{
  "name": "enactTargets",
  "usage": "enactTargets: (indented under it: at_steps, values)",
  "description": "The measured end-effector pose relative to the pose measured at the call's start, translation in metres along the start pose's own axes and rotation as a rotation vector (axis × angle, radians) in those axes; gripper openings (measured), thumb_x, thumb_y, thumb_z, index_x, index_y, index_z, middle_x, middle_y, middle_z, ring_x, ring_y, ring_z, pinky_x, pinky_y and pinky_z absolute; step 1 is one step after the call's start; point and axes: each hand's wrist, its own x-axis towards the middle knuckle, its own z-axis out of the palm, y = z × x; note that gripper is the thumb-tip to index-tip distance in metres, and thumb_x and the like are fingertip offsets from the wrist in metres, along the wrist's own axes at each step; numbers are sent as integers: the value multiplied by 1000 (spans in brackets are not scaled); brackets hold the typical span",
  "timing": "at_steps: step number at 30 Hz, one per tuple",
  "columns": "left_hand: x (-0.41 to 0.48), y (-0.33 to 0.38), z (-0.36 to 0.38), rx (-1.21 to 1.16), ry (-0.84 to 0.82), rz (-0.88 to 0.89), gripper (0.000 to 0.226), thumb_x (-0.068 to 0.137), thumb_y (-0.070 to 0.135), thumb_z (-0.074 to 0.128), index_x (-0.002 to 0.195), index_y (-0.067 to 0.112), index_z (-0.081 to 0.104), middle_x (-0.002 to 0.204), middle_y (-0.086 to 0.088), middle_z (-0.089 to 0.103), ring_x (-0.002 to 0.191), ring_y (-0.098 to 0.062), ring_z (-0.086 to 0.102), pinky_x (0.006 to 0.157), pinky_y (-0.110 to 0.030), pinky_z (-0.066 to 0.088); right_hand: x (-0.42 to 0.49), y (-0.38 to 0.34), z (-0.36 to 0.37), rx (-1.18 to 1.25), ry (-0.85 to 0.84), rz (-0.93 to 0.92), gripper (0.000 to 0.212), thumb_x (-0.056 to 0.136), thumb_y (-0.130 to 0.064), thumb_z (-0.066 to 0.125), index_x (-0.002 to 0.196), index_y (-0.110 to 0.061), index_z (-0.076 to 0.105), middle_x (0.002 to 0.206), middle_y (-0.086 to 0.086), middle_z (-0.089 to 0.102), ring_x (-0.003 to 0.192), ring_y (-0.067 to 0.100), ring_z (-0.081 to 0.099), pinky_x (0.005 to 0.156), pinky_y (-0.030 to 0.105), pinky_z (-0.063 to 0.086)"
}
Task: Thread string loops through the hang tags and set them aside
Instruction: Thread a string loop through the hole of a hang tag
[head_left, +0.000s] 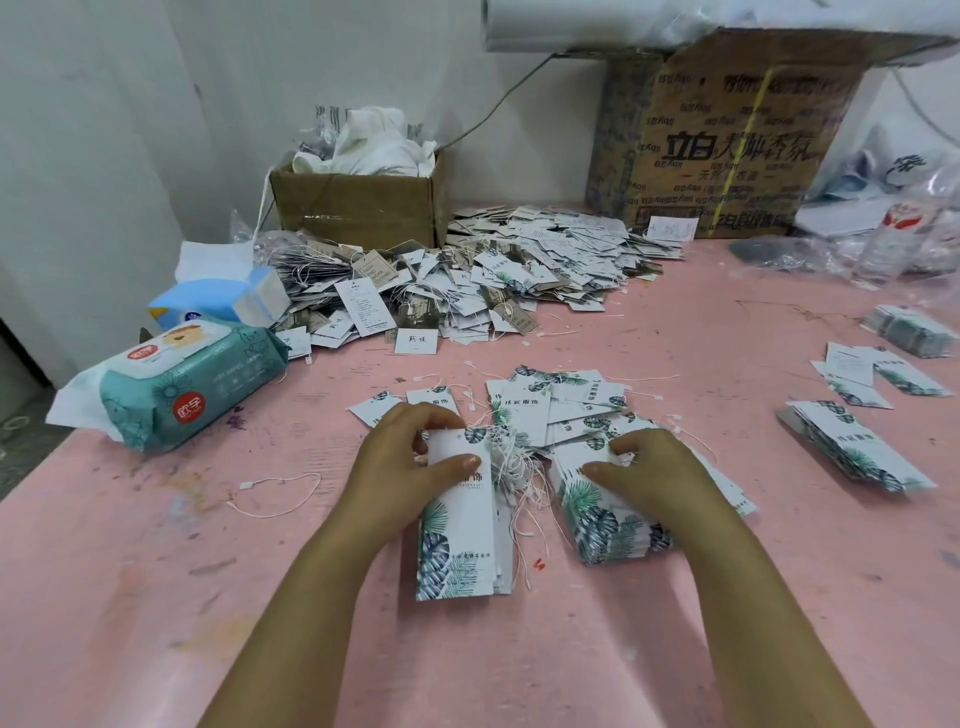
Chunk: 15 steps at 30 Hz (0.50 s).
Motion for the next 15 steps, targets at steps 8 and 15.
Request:
enactTargets:
  at_steps: [8, 15]
  values:
    - [0, 8, 2, -358, 35, -124, 24, 75, -1, 72, 81, 22, 68, 86, -4, 64, 66, -15, 53, 60, -27, 48, -1, -2, -3, 52, 138, -18, 35, 75, -34, 74, 96, -19, 51, 87, -3, 46, 82, 19, 48, 66, 29, 34]
    - [-2, 11, 5, -394, 77, -163, 14, 78, 3, 71, 74, 16, 70, 65, 0, 64, 60, -9, 55, 58, -22, 45, -2, -7, -6, 455, -18, -81, 31, 90, -18, 58, 62, -11, 47, 35, -11, 30, 29, 5, 26, 33, 15, 20]
